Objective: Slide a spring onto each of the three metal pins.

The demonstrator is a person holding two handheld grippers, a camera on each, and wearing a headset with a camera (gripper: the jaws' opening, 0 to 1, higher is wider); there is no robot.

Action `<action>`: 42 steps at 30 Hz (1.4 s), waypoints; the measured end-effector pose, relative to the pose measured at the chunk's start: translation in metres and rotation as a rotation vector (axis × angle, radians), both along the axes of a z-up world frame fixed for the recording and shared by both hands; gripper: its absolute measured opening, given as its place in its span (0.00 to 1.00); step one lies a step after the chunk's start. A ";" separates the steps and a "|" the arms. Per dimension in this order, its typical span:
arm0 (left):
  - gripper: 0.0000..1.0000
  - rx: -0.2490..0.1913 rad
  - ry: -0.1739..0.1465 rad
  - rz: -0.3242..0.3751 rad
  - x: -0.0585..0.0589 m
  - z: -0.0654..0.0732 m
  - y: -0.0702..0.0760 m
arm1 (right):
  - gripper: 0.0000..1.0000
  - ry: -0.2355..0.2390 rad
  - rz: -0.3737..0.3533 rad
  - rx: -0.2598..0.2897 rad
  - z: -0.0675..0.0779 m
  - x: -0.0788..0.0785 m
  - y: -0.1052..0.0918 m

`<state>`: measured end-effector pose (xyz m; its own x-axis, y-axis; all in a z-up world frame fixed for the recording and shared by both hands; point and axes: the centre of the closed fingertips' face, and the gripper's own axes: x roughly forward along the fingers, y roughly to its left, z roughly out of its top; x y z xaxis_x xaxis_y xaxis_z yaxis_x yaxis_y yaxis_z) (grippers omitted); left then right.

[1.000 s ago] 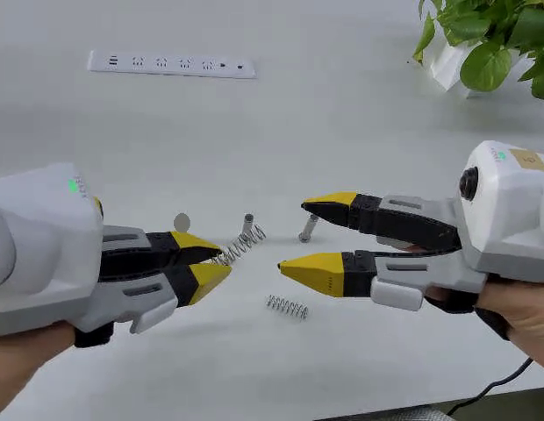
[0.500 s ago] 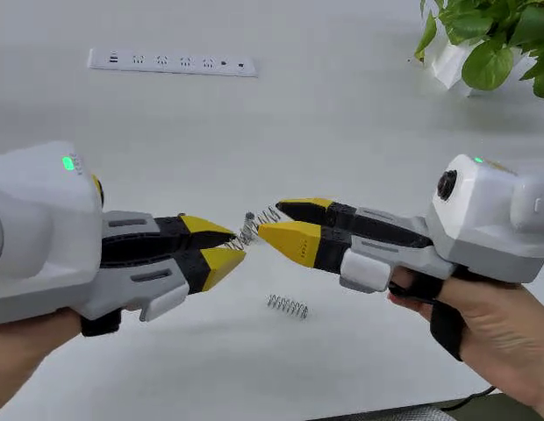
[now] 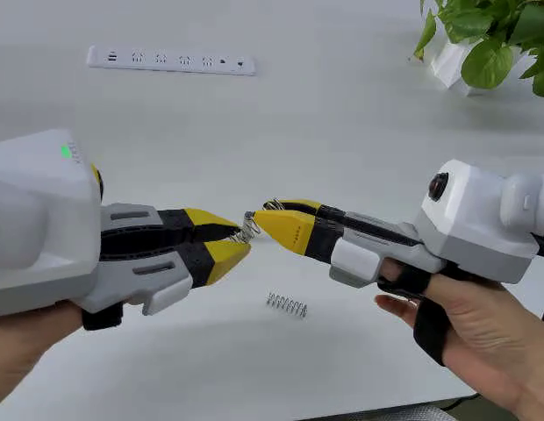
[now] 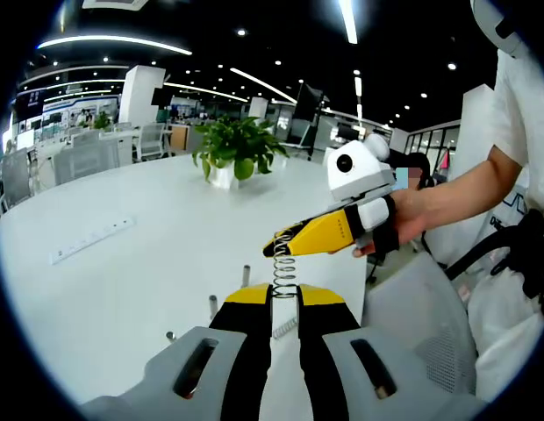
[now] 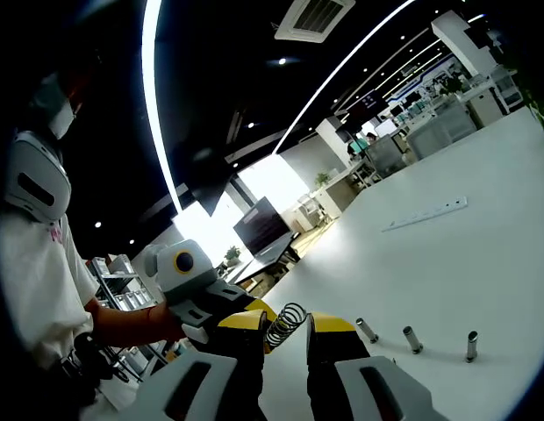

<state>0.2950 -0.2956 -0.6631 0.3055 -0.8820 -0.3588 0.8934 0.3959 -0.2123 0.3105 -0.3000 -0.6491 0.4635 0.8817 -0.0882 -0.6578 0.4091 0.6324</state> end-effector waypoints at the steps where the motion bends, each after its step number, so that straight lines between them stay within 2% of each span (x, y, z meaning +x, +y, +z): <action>1: 0.07 0.000 0.002 0.000 0.000 0.000 0.000 | 0.10 0.001 0.000 0.002 0.000 0.000 0.000; 8: 0.07 0.003 -0.001 -0.005 -0.001 -0.001 -0.001 | 0.07 0.029 -0.001 0.016 0.001 -0.002 0.001; 24: 0.07 0.018 0.001 -0.015 -0.003 -0.004 -0.001 | 0.05 -0.023 0.037 -0.040 0.007 -0.006 0.009; 38: 0.07 0.056 -0.003 -0.040 -0.006 -0.010 -0.001 | 0.05 -0.113 0.090 -0.183 0.002 -0.009 0.014; 42: 0.07 0.066 -0.007 -0.049 -0.006 -0.012 0.000 | 0.05 -0.134 0.103 -0.216 -0.003 -0.008 0.010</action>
<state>0.2886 -0.2957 -0.6750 0.2656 -0.8703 -0.4148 0.9135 0.3648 -0.1803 0.3022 -0.2904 -0.6522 0.3923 0.8922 -0.2237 -0.7749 0.4516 0.4422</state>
